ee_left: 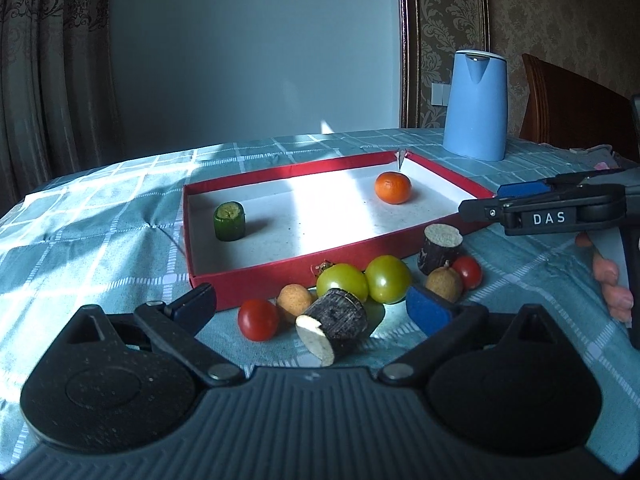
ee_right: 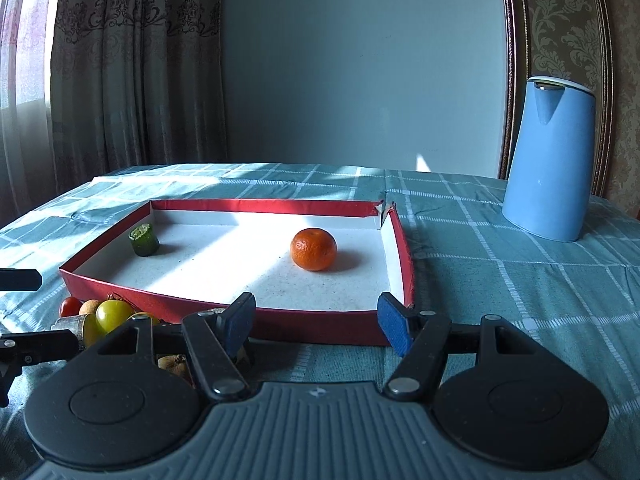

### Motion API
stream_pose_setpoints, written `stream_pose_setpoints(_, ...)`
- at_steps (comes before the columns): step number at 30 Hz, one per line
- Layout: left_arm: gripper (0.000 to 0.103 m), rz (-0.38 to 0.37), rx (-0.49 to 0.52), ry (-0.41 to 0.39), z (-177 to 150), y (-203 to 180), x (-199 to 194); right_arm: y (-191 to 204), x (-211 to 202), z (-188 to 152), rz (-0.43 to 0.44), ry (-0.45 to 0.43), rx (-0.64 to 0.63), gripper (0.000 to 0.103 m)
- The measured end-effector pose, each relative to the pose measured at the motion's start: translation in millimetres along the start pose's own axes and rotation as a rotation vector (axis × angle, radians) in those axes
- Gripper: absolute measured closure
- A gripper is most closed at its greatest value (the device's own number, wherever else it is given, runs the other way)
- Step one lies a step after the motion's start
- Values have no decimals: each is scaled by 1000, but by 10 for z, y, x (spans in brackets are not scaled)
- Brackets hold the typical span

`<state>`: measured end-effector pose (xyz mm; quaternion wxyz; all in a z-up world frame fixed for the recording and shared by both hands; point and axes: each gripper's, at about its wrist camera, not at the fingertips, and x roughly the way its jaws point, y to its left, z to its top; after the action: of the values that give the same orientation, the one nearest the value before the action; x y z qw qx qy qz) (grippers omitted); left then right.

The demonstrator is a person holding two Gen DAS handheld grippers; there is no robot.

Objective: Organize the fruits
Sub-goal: 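Close the left gripper on the dark bark-skinned cylinder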

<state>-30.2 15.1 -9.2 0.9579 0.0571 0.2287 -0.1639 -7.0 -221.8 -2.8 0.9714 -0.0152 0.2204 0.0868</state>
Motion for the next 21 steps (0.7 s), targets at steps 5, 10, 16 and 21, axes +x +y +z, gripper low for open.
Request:
stream_pose_setpoints(5, 11, -24, -3, 27, 6, -41, 42, -2, 16, -4, -2, 11, 5, 36)
stream_pose_setpoints(10, 18, -28, 1, 48, 6, -91, 76, 4, 5, -10, -5, 10, 2, 36)
stream_pose_setpoints(16, 21, -1, 45, 78, 0, -178, 129, 7, 15, -9, -6, 19, -3, 36)
stream_pose_setpoints(21, 25, -2, 47, 85, 1, -250, 119, 2, 1, -4, -11, 8, -2, 36)
